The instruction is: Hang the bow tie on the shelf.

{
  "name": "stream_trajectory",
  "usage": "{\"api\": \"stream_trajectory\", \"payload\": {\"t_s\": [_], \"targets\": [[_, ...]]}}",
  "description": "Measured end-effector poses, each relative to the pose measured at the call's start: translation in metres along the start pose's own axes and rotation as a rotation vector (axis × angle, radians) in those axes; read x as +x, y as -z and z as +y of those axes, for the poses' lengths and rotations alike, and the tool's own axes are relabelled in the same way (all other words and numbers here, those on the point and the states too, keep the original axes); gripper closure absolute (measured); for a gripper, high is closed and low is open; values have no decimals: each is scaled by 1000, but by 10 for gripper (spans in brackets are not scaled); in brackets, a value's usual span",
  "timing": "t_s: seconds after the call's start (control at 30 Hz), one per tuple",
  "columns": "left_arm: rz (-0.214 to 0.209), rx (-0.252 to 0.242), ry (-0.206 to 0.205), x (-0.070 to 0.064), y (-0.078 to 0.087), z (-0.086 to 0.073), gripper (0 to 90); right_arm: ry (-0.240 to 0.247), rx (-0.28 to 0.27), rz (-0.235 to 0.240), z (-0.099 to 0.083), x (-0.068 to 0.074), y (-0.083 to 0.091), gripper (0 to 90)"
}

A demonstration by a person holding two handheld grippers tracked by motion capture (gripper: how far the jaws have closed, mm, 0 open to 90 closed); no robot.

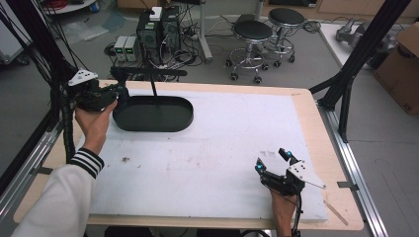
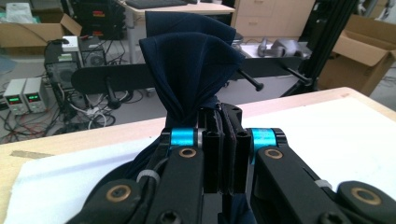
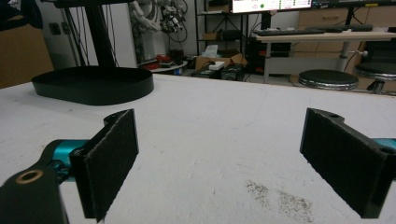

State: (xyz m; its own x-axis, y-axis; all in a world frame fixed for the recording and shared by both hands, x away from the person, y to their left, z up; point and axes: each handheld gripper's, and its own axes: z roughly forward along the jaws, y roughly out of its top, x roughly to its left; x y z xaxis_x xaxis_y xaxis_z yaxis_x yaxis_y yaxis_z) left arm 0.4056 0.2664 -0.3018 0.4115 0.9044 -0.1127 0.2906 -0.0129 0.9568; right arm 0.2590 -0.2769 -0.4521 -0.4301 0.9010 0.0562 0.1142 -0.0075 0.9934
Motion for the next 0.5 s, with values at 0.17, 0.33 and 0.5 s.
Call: {"api": "stream_trajectory", "payload": {"t_s": [0.17,0.33,0.5], "targets": [[-6,-8,3,1,-10,4,870,-6,5,1,0,1,0,105],[5,-13,23,6,-20,9,870,1,0,0,0,0,0,105],[10,-18,24,7,-30,17,871,-5,1,-1,0,0,0,105]]}}
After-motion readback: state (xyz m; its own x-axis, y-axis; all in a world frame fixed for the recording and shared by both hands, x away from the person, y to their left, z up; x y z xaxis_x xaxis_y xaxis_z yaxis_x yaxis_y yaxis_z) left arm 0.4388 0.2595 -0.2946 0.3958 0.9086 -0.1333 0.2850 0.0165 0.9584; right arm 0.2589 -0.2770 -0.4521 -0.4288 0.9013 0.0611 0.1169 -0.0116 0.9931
